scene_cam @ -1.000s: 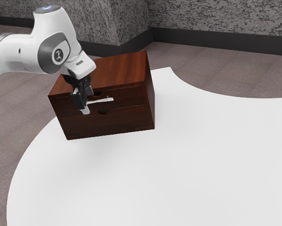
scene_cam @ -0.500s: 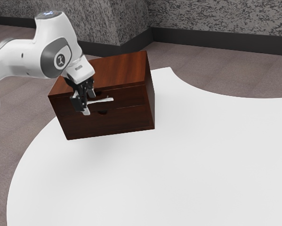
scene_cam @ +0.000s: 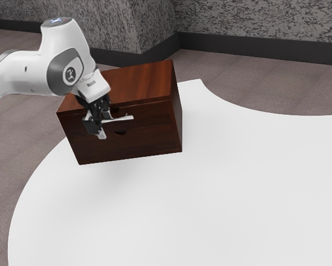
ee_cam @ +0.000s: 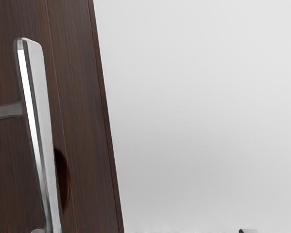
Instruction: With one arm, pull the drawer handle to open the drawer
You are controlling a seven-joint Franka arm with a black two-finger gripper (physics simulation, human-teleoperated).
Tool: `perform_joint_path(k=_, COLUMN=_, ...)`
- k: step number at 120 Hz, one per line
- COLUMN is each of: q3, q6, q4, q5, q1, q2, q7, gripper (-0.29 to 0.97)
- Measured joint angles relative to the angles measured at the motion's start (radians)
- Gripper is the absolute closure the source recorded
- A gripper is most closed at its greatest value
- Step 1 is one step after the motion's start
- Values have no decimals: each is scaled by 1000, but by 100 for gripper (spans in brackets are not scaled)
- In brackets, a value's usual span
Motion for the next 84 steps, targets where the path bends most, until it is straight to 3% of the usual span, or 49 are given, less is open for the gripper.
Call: perform_joint_path(k=84, q3=-20, q6=-49, q4=-154, q5=-32, q1=-12, q2=-127, q7=-124, gripper=23)
